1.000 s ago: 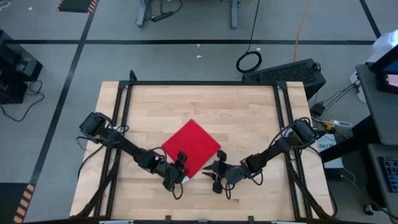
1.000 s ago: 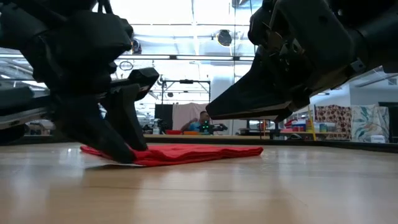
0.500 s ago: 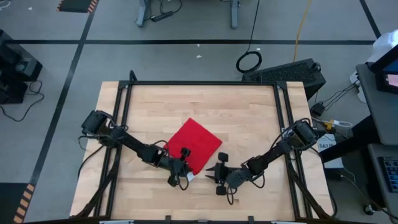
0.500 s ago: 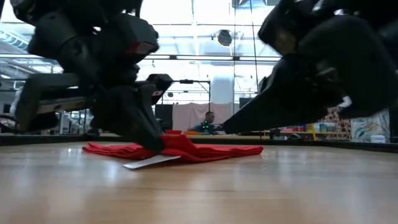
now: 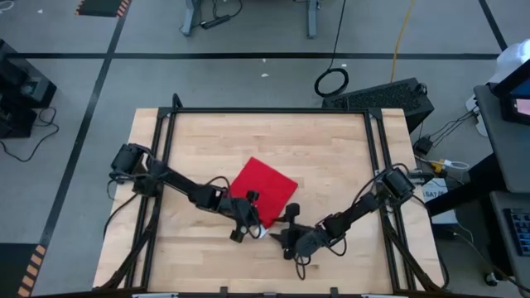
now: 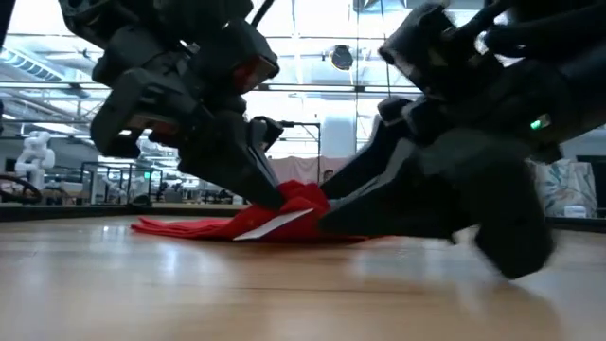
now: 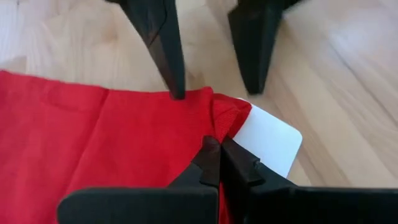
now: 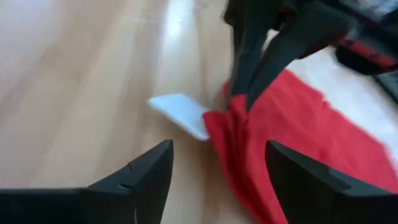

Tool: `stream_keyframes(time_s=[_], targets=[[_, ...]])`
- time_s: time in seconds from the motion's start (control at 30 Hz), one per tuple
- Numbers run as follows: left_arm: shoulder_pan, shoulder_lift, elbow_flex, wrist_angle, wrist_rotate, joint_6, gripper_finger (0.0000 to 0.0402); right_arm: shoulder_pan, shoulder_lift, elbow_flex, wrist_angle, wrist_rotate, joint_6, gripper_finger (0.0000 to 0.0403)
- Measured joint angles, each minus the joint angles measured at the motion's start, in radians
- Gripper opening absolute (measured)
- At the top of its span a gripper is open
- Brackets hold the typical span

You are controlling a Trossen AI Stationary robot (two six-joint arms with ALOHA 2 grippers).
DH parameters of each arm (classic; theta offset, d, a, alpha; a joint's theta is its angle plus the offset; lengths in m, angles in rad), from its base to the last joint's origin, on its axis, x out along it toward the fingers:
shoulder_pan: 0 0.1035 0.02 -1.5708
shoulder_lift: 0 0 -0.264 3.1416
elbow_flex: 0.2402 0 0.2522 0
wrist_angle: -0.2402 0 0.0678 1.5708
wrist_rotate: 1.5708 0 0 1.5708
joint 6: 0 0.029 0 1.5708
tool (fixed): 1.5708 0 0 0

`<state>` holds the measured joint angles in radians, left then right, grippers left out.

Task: Roll napkin
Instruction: Fold the red napkin

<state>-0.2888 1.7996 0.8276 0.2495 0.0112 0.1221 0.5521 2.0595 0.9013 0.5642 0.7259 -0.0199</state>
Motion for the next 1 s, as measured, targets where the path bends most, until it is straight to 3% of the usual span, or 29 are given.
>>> stream_keyframes(time_s=[0.17,0.6,1.0], targets=[[0.016,0.000,0.000,-0.008,0.038,-0.039,0.0001,0.003,0.055,0.087,-0.044,0.112,-0.048,0.0249],[0.015,0.000,0.000,-0.006,0.047,-0.039,0.0001,-0.008,0.069,0.123,-0.116,0.104,-0.009,0.0171],[0.015,-0.001,0.000,-0.004,0.068,-0.057,0.0001,-0.024,0.069,0.123,-0.109,0.074,-0.016,0.0155]])
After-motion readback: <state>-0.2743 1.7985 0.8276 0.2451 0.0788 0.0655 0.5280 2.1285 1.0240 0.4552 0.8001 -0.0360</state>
